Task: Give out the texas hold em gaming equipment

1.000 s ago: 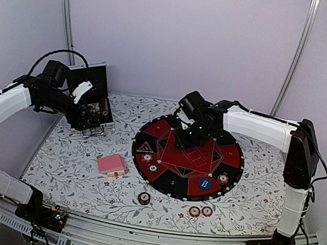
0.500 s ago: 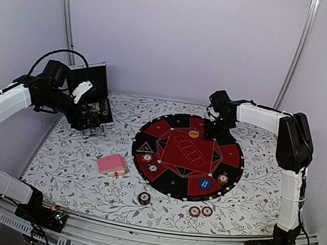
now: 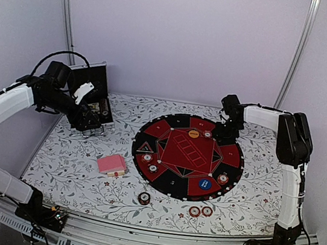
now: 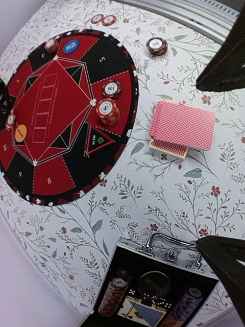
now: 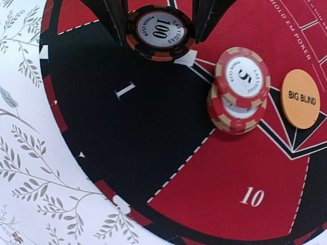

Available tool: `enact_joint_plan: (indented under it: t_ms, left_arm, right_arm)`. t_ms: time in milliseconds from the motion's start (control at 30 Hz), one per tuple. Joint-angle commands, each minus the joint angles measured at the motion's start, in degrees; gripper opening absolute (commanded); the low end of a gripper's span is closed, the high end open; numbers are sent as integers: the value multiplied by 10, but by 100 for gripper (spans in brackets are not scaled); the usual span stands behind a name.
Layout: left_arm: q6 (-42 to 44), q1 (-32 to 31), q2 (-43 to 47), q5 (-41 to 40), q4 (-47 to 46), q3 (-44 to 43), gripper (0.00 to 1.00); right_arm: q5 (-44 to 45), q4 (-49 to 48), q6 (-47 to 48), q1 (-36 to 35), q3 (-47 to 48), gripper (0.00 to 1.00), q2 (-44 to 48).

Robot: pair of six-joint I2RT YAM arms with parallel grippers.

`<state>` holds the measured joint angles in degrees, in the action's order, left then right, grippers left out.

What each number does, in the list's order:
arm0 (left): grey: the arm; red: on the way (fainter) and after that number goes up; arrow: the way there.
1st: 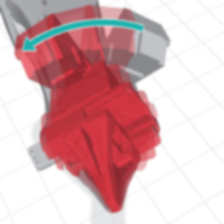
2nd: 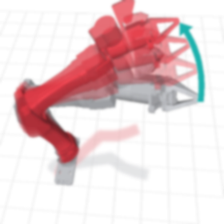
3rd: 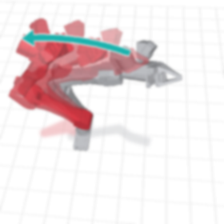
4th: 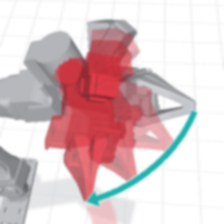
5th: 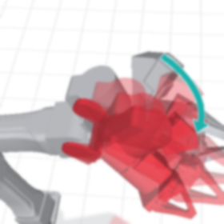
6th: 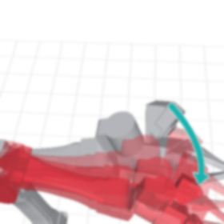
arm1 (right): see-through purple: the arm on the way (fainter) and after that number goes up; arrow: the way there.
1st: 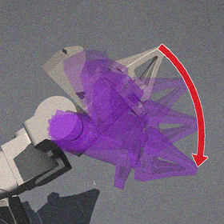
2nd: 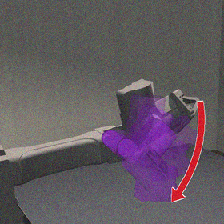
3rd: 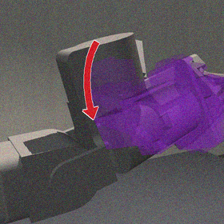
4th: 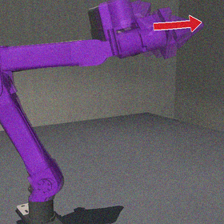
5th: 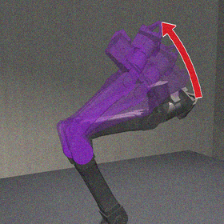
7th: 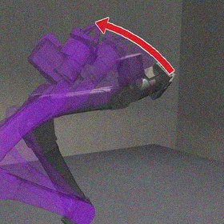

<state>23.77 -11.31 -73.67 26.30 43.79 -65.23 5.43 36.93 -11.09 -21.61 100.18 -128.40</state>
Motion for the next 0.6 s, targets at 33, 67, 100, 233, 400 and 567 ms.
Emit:
enact_joint_plan:
  t_ms: [33,67,100,233,400,567]
  left_arm:
    - [3,-6,-6,4,-7,-14,100]
    - [4,-5,-6,3,-7,-14,100]
    - [5,-5,-5,2,-7,-14,100]
    - [7,-6,-4,-1,-7,-13,100]
    - [7,-6,-4,-1,-7,-15,100]
    - [7,-6,-3,-4,-7,-15,100]
  right_arm:
    - [-7,-13,5,11,30,23,-31]
    - [-8,-14,4,13,33,24,-36]
    - [-10,-14,3,14,36,24,-39]
    - [-16,-14,3,16,51,27,-52]
    - [-28,-10,5,17,77,28,-64]
    - [-21,-1,7,18,85,48,-67]
